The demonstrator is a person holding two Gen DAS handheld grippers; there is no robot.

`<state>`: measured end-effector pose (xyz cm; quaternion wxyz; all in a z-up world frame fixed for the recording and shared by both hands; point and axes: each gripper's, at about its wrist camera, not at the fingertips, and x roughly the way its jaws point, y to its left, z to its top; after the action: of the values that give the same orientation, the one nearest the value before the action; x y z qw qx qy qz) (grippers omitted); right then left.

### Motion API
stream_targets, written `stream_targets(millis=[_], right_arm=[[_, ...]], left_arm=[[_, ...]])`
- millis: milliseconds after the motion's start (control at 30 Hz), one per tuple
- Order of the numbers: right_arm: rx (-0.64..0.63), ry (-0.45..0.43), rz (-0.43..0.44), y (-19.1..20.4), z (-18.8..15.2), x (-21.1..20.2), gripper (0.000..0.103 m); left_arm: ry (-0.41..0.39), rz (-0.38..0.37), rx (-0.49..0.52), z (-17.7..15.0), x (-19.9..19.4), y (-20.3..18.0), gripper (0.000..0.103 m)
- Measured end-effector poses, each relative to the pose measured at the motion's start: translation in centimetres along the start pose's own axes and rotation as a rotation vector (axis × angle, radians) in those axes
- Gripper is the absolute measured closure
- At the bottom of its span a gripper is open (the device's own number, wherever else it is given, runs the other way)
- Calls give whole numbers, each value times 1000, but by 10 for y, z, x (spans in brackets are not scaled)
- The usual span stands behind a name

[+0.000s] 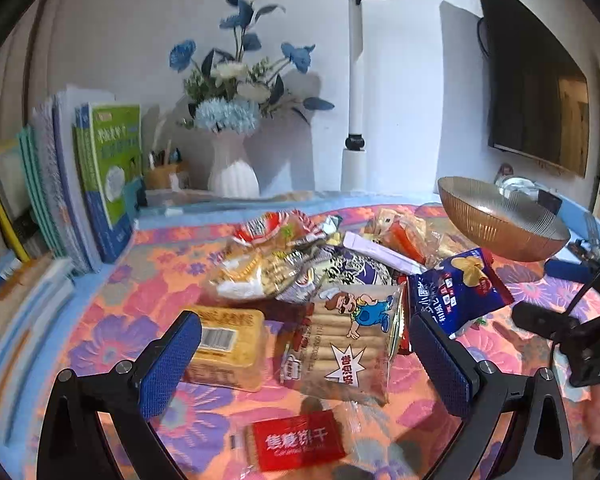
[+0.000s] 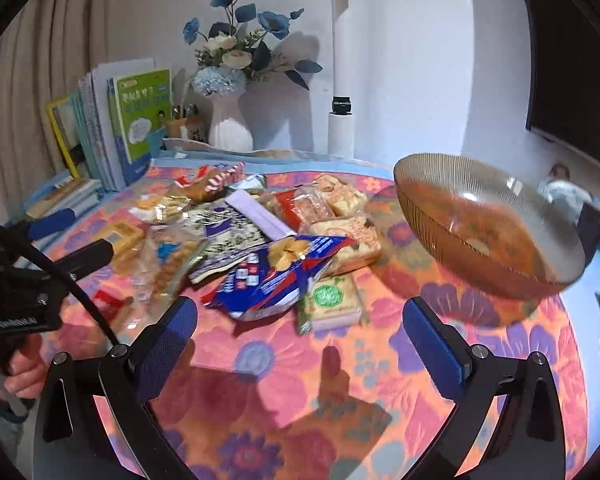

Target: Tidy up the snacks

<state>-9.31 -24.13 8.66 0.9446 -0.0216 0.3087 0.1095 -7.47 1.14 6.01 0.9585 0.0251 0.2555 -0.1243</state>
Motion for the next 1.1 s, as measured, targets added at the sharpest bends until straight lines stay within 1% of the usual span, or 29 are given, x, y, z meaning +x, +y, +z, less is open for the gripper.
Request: stream_targets(millis=[33,67,100,167,267,367,533,733,833,933,1000,1100], right_arm=[[3,4,-11,0,-2,6,0],[16,37,-9,-3,-5,13,0],[26,51,-9,-2,-10,14,0],[40,38,0,-1,-9,13,0],[67,41,-5,-8,-7,12,0],[73,57,1,-9,-5,13,0],[87,71,1,-12,-5,14,0],[86,77,-20,-10,-5,14,0],[79,62,-36,-8,-5,12,0],[68,75,-54,-6,-6,15,0],[63,79,-61,-5,-5,15,0],[62,95,-67,-4,-5,18,0]], left_arm=[[12,2,-12,-5,4,-1,0],[35,-6,-23,-5,8,2,0],[27,-7,-27,-9,8,-1,0],[4,-11,-35,-13,5,-3,0],[16,7,-32,-13,7,-11,0],[4,-1,-25,-14,4,-13,0],[8,-13,-84,-12,3,-2,0],[3,-16,-147,-12,2,7,0],[5,-12,-125,-11,2,3,0],[-6,14,-86,-11,1,-4,0],[-11,18,-66,-10,0,-7,0],[-19,23,-81,-10,-2,-4,0]])
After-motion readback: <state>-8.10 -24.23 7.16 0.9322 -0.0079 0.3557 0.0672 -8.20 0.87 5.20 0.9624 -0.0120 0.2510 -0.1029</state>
